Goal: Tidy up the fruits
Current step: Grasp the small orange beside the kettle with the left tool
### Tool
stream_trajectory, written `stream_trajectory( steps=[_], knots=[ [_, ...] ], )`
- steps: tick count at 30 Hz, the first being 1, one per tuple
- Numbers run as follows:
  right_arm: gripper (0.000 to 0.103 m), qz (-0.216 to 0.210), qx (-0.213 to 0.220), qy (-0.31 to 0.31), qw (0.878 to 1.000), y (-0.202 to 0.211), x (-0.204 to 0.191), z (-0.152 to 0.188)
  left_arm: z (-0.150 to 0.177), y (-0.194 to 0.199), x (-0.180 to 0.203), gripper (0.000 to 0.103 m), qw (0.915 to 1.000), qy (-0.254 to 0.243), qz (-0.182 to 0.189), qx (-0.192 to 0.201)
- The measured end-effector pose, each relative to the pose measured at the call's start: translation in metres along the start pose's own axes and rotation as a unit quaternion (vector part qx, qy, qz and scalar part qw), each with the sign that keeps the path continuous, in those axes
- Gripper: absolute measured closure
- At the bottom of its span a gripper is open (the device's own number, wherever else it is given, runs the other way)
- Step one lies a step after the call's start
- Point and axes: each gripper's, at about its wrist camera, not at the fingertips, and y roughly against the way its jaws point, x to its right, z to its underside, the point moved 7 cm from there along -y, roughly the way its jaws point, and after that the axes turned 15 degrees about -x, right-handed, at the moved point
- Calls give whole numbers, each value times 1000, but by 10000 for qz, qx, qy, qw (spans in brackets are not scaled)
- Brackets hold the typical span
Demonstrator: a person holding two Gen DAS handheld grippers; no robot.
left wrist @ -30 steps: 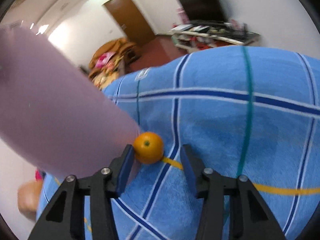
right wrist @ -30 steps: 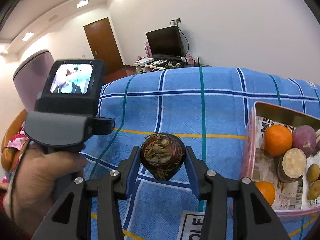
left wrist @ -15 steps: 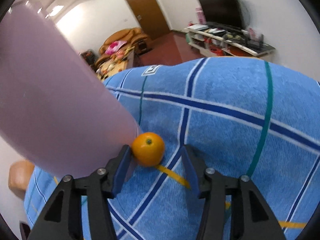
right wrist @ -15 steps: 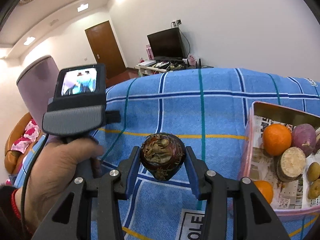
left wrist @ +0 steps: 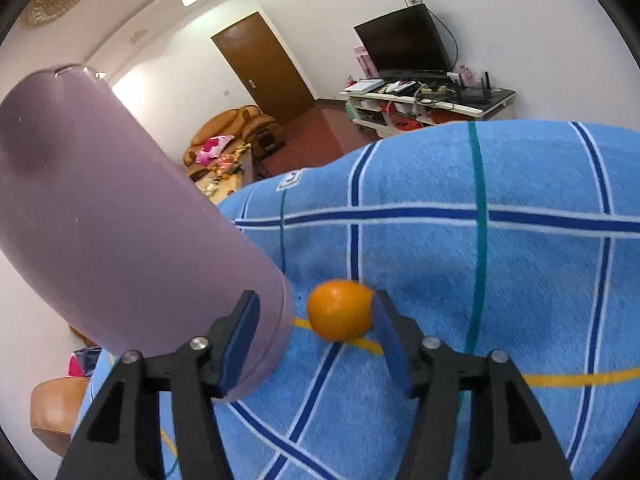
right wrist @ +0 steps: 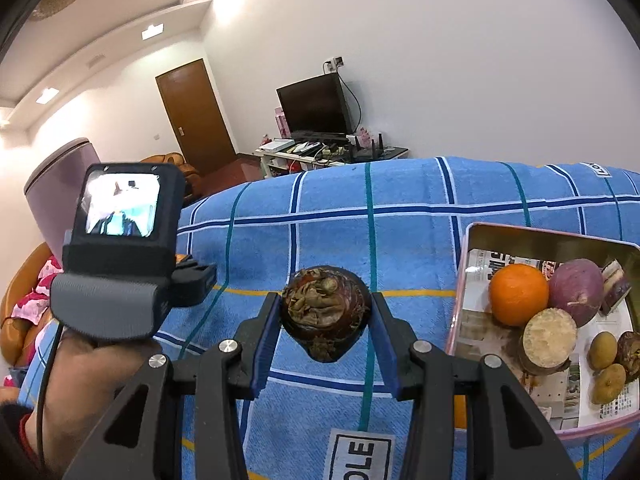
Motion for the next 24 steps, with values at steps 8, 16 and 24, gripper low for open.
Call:
stream_trajectory(
  steps=[8,16,24],
  knots=[
    [57,-46,-29,29,10000,-3,-3,1,1,-15,16,57,9985,-166,355,-381],
    [57,-9,-51,51,10000,-5,-6,2,32,-2,1,57,9984,-322,325,-320],
    [57,59,9,251,9997,-3,-17,6,32,-2,12,85,9954,-525,733,-311]
  ],
)
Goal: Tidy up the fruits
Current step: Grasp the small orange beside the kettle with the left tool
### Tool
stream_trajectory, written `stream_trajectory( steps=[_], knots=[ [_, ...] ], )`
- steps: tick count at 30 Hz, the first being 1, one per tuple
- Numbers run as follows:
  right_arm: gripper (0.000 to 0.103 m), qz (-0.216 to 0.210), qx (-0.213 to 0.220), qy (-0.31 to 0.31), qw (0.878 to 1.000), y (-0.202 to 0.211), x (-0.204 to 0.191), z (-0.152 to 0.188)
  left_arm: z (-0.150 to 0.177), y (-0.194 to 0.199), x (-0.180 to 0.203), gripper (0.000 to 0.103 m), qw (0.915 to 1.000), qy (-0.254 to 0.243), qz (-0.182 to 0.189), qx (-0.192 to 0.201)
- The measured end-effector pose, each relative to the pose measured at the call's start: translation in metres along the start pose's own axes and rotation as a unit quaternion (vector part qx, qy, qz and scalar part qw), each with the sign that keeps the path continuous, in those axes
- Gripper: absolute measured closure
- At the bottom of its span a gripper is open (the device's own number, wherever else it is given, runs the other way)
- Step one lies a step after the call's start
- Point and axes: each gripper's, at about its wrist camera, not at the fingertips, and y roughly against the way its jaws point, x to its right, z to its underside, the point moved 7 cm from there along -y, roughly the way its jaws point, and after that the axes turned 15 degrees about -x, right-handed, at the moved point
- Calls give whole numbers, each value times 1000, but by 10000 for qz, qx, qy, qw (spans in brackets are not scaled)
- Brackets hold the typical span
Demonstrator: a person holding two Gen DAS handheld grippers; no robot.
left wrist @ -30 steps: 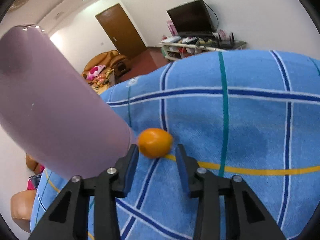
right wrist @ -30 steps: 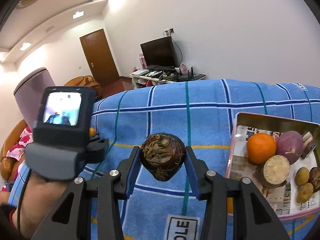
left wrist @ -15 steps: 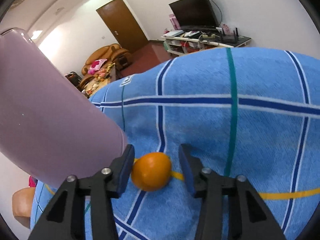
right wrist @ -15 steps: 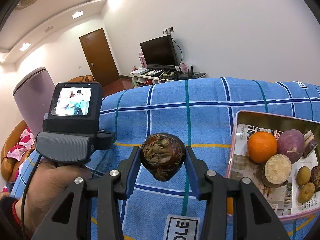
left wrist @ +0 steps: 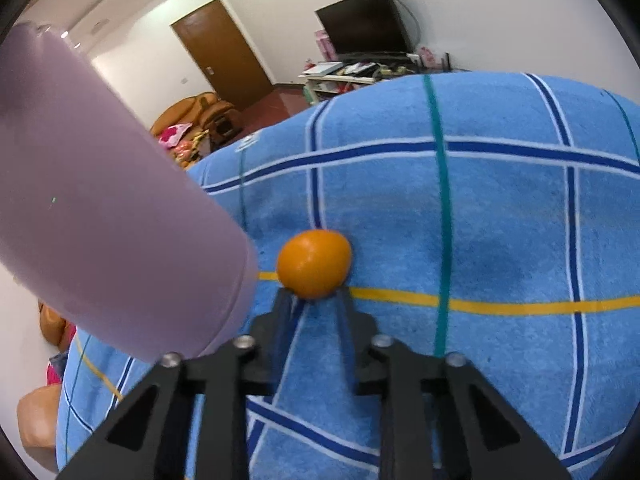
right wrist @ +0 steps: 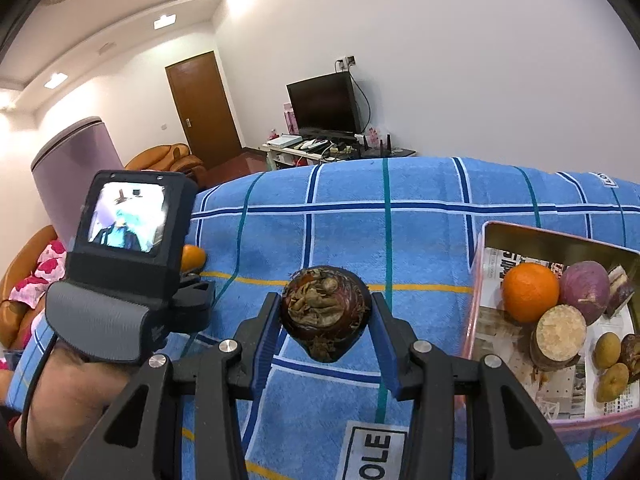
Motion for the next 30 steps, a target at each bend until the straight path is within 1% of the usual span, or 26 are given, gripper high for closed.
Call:
stream_trajectory(
  steps=[1,4,5,7,9,10,11,13,16,17,18,23,27,30],
  knots=[
    [57,-3,19,12,10000,1,-1,1,0,0,1,87,10000,-30,22,4],
    [57,12,68,36,10000,3,-2,4,0,0,-1,87,9999,62,140,-3],
    [57,1,74,39,10000,4,-2,4,1,-1,-3,86,9999,115,101,-25],
    [57,-6,71,35,10000,4,-2,5,3,-1,-10,81,9995,285,-90,-73],
    [57,-32,56,11,10000,4,-1,6,3,2,-11,77,9993,339,-168,-5],
    [57,-39,46,4,10000,4,-1,6,3,3,-9,70,9992,320,-236,23],
    [57,-57,30,-11,10000,3,0,6,1,3,-8,58,9990,276,-354,57],
    [57,-93,8,-38,9999,1,2,5,-4,3,-4,48,9988,170,-458,97],
    [57,-121,-44,-92,9999,-2,5,4,-10,1,3,52,9989,49,-462,88],
    [57,-133,-65,-106,9998,-3,6,3,-12,0,4,59,9990,62,-444,78],
    [57,-139,-79,-109,9998,-4,7,2,-14,-1,5,65,9994,74,-340,46],
    [57,-133,-100,-109,9998,-6,8,-1,-17,0,7,67,9995,61,-293,52],
    [57,-88,-46,-60,9999,-5,6,0,-14,5,0,68,9996,248,-4,147],
    [57,-20,90,20,10000,0,2,0,-1,17,-9,68,9987,378,82,338]
  ],
)
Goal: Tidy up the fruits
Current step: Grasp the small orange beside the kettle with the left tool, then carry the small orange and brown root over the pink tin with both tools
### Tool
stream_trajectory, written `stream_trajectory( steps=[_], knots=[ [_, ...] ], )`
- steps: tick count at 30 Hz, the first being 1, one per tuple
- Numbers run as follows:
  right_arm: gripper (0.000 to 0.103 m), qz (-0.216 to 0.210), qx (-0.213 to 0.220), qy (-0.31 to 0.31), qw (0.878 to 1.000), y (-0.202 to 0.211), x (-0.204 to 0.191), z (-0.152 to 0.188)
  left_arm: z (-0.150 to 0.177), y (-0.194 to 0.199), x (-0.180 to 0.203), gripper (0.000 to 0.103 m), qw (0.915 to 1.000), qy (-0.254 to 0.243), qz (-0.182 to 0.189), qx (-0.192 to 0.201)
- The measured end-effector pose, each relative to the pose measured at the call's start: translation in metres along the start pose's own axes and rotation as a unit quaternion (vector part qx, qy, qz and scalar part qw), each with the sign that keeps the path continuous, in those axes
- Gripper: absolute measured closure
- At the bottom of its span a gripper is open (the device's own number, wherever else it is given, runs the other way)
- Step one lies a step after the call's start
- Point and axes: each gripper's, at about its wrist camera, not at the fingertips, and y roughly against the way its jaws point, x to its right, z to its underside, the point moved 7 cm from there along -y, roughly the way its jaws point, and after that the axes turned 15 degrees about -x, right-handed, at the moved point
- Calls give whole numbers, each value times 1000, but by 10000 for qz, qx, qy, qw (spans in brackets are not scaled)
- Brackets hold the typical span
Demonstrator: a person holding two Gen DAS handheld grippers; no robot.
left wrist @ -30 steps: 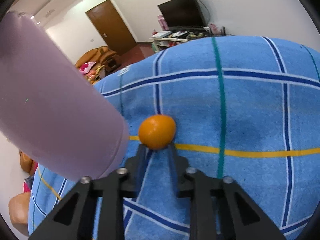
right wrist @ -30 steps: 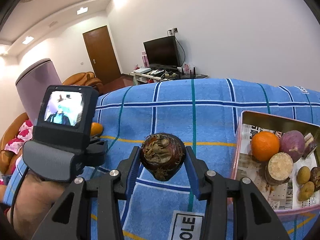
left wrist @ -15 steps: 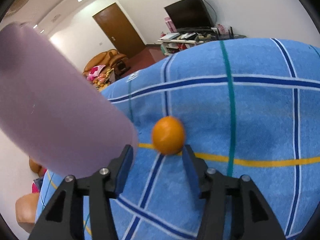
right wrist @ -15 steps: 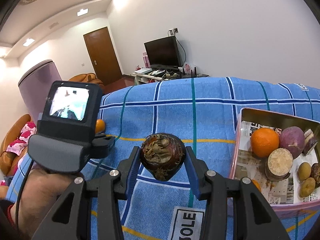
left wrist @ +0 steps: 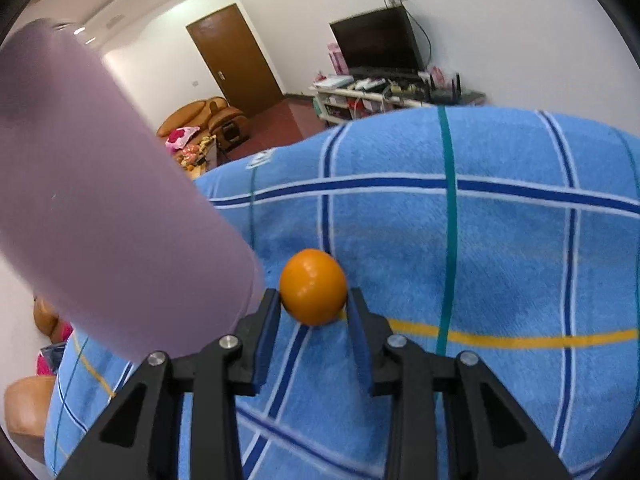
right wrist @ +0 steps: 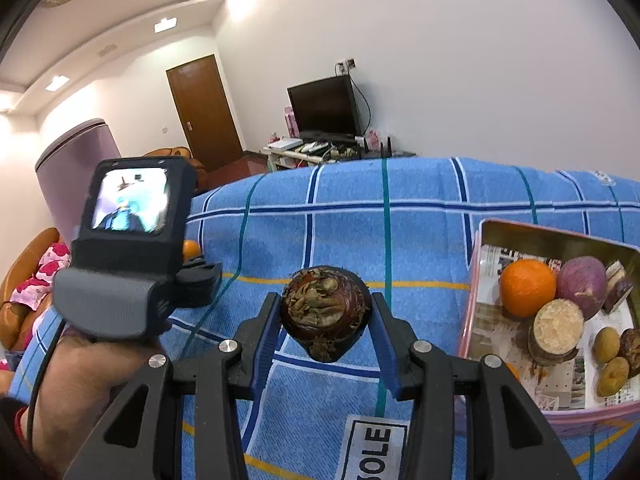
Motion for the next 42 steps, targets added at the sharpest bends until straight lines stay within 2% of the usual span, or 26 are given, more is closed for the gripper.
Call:
stream_trajectory(
  steps=[3,6,15,31,42],
  knots=[
    [57,0,93,124,9999,3,-6,3,18,17,-12,68,9995,-52,-25,306],
    [57,30,204,215,9996,9,-12,5,39,34,-31,68,9984,99,2,549],
    [57,233,462,466,9976,34,-20,23,88,57,-67,68,9962,502,337,634],
    [57,384,561,501,9964,65,-14,50,133,81,-73,68,9916,736,760,745],
    [57,398,586,484,9963,79,-9,63,152,99,-58,67,9899,618,958,841]
  ],
)
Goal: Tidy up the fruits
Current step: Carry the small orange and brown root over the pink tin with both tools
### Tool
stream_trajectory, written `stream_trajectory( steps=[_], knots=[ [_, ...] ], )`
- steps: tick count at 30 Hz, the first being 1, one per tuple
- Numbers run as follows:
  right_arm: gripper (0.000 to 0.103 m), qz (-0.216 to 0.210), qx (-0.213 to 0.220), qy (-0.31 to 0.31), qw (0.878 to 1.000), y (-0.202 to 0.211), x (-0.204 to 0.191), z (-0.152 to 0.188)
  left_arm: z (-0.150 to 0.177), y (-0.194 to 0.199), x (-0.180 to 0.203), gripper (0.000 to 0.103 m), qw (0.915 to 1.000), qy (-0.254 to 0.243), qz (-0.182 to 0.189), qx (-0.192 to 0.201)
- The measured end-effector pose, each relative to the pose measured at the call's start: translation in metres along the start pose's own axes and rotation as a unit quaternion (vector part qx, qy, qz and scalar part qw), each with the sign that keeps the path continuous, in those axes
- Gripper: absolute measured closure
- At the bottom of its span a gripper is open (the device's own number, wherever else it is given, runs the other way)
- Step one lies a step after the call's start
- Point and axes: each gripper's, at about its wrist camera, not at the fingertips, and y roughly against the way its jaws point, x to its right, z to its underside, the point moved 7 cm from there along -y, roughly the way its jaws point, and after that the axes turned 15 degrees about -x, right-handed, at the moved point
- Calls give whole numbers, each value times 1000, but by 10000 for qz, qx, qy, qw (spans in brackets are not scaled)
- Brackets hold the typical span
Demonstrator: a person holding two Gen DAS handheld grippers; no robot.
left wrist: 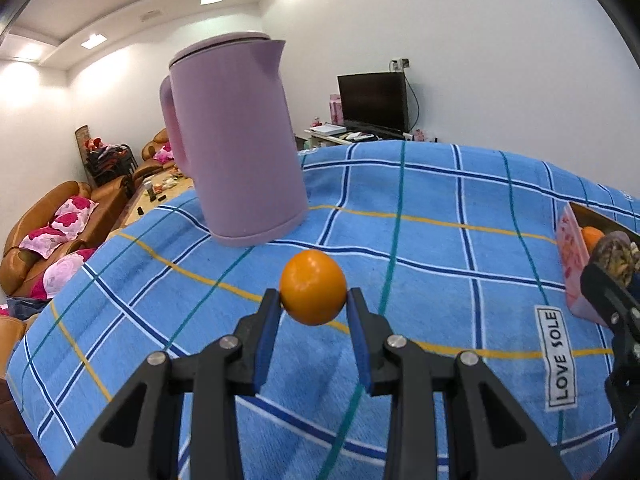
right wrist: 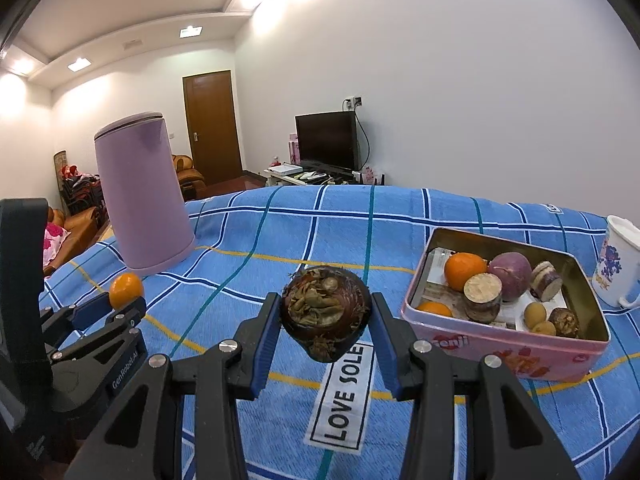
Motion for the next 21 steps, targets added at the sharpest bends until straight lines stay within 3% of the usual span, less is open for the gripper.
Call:
stream_trajectory(
  steps=[21],
  knots=[
    [57,175,88,-64,9998,30,34,19,22,27,51,67,9978,-476,470,18]
  ],
)
